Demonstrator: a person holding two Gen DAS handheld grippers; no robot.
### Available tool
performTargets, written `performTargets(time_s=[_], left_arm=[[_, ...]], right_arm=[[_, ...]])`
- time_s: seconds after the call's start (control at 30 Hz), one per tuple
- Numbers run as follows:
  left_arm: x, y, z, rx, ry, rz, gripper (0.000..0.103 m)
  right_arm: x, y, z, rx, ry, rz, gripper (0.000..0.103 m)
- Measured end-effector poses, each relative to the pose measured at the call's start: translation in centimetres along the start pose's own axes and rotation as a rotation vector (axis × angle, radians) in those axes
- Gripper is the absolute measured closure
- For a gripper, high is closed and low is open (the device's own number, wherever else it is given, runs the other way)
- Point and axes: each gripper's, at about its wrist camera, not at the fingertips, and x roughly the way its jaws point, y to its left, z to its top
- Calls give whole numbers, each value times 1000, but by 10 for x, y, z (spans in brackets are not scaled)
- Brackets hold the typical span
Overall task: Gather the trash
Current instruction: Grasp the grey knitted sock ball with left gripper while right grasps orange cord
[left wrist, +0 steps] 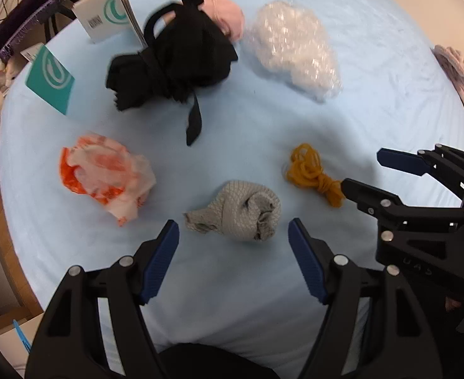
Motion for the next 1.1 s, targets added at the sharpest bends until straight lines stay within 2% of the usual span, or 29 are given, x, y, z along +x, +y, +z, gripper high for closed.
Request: performTargets(time_s=[0.23, 0.3, 0.37, 0.4, 0.5, 0.57, 0.67, 1.1], left_arm=[[34, -2, -2, 36, 26, 12, 31], [39, -3, -3, 48, 29, 7, 31], [43, -5, -3, 66, 28, 7, 36], [43, -6, -3, 72, 27, 1, 39], [47, -9, -3, 78, 36, -30, 56], [48, -13, -3, 87, 38, -48, 68], [45, -18, -2, 105, 27, -52, 75], [2, -4, 13, 48, -62, -80, 78]], right_arm=[[34, 8, -3, -51, 41, 3, 50], [39, 9, -4, -61, 51, 5, 56], [40, 11, -5, -78, 54, -1, 63], [39, 11, -5, -83, 55, 6, 71], [36, 12, -4, -81, 66, 30, 83], [32, 12, -4, -88, 63, 32, 85], [25, 12, -3, -83, 60, 37, 86], [-26, 11, 3, -97, 34, 28, 86]])
